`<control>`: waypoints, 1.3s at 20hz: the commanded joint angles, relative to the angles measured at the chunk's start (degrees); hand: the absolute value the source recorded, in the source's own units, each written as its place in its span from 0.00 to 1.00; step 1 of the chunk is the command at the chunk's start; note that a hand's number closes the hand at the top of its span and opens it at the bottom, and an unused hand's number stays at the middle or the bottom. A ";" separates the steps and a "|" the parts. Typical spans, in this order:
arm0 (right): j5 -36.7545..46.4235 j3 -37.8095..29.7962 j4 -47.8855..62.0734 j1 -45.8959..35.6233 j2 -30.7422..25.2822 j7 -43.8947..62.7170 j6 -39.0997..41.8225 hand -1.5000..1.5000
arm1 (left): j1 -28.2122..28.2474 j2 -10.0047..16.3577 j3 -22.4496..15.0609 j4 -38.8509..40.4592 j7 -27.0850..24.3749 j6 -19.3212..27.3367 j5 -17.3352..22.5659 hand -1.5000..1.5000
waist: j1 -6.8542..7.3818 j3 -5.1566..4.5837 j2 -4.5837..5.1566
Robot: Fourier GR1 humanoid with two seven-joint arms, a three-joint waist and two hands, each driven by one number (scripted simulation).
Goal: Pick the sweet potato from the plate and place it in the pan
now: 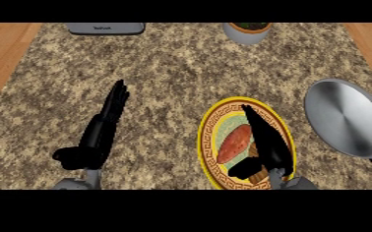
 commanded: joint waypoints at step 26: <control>16.64 6.57 -9.41 5.61 -3.27 -4.76 4.71 1.00 | 0.60 -2.23 3.94 0.18 0.48 -3.56 -2.86 0.50 | -0.64 -0.04 -0.16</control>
